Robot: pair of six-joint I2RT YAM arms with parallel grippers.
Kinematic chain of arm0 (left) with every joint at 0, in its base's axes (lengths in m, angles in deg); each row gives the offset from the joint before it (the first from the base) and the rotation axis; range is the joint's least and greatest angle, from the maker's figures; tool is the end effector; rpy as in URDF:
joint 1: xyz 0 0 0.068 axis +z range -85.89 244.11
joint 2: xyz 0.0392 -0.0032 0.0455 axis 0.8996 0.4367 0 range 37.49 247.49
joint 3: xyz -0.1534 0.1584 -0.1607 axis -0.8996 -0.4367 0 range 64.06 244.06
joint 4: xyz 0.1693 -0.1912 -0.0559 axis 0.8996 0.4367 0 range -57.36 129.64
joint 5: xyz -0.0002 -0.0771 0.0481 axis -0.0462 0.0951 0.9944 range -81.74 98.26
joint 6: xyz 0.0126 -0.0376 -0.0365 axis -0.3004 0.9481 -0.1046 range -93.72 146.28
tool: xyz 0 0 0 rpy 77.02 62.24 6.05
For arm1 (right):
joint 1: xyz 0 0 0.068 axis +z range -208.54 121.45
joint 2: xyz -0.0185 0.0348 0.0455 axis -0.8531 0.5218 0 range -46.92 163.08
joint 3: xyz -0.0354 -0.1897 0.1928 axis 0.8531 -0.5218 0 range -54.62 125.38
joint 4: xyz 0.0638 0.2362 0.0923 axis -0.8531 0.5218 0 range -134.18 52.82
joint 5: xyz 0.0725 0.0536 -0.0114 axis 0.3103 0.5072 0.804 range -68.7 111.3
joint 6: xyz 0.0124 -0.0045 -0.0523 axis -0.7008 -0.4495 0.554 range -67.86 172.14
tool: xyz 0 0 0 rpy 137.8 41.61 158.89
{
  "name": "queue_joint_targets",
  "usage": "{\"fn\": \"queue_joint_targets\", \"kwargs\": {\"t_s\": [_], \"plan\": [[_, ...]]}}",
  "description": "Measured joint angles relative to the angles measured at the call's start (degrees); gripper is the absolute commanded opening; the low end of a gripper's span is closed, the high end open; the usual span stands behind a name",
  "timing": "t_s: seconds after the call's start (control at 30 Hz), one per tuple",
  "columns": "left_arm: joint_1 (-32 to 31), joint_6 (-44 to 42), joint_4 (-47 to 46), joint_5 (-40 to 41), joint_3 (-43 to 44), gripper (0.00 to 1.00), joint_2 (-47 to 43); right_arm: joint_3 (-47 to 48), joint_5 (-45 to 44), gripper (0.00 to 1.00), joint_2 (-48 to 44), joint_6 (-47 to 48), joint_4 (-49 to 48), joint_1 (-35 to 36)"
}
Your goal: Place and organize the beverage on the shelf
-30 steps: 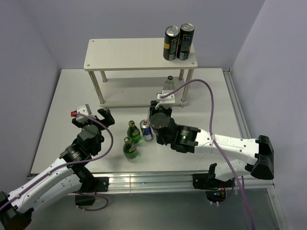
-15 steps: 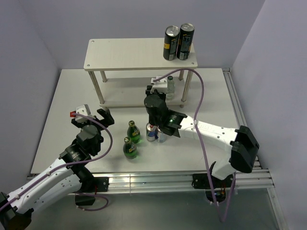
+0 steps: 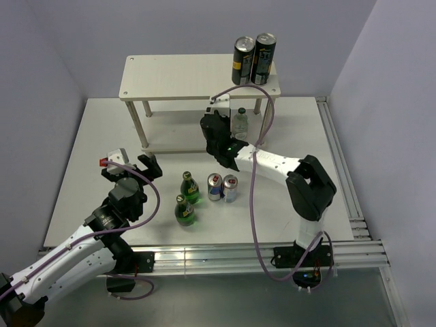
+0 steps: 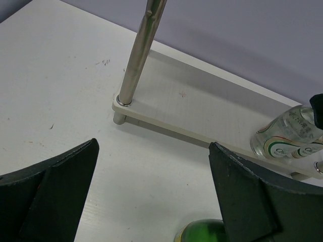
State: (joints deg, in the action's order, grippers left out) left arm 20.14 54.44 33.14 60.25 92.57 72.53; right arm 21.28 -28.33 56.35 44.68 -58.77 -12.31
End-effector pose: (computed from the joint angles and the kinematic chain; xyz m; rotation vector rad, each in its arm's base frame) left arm 0.1269 -0.0834 0.2852 -0.4386 1.5903 -0.1916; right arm 0.3104 0.2850 0.2896 0.0262 1.7150 -0.0835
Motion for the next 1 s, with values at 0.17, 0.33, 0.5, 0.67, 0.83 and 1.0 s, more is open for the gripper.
{"fn": "queue_joint_targets", "kwargs": {"t_s": [0.17, 0.33, 0.5, 0.67, 0.83, 1.0], "plan": [[0.0, 0.0, 0.0, 0.0, 0.0, 0.97, 0.1, 2.1, 0.4, 0.0, 3.0, 1.3, -3.8, -1.4], [0.0, 0.0, 0.0, 0.1, 0.0, 0.97, 0.4, 2.1, 0.3, 0.0, 4.1, 2.3, -7.0, -1.9], [0.0, 0.0, 0.0, 0.4, 0.0, 0.97, 0.5, 2.1, -1.0, 0.19, 5.0, 2.6, -9.6, -2.1], [0.0, 0.0, 0.0, 0.4, 0.0, 0.97, 0.5, 2.0, -2.9, 0.94, 5.0, 2.6, -11.8, -2.2], [0.0, 0.0, 0.0, 0.4, 0.0, 0.97, 0.5, 1.9, -3.8, 0.99, 4.6, 2.6, -14.1, -2.2], [0.0, 0.0, 0.0, 0.4, 0.0, 0.97, 0.5, -0.3, -3.8, 1.0, 1.9, 2.4, -13.2, -1.7]]}}
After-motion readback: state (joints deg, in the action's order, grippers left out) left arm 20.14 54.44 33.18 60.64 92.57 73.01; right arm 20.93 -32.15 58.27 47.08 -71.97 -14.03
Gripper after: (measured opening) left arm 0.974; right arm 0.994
